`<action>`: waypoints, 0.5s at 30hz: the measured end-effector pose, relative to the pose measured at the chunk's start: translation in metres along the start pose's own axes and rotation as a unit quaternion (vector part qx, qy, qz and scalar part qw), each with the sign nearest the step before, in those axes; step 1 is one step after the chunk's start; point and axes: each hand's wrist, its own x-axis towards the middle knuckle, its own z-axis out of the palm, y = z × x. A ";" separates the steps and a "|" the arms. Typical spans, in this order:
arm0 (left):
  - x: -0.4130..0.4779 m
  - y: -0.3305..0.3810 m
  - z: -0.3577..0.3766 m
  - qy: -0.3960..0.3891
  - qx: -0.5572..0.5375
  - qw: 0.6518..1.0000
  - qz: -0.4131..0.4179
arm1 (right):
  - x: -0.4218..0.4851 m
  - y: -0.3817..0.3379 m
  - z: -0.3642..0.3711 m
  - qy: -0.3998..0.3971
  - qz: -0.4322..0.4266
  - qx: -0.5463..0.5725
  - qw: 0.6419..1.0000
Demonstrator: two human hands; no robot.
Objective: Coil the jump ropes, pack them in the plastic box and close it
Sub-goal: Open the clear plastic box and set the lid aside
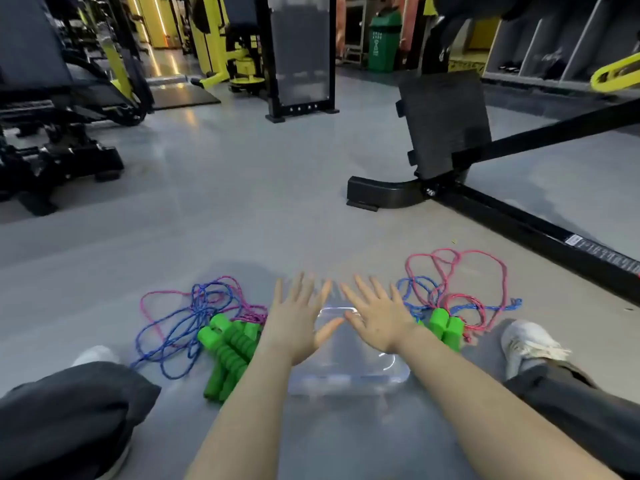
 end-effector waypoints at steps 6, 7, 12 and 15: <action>-0.026 -0.001 0.064 -0.054 -0.025 0.993 0.101 | -0.005 -0.019 0.069 -0.066 0.002 -0.003 0.998; -0.030 -0.003 0.075 -0.058 -0.028 0.990 0.125 | -0.006 -0.021 0.077 -0.071 0.001 0.001 0.998; -0.036 0.000 0.104 -0.012 0.020 0.986 0.163 | -0.005 -0.027 0.087 0.015 0.016 -0.009 1.000; -0.037 0.003 0.111 0.015 0.013 0.989 0.149 | -0.010 -0.015 0.096 -0.003 -0.022 -0.036 0.999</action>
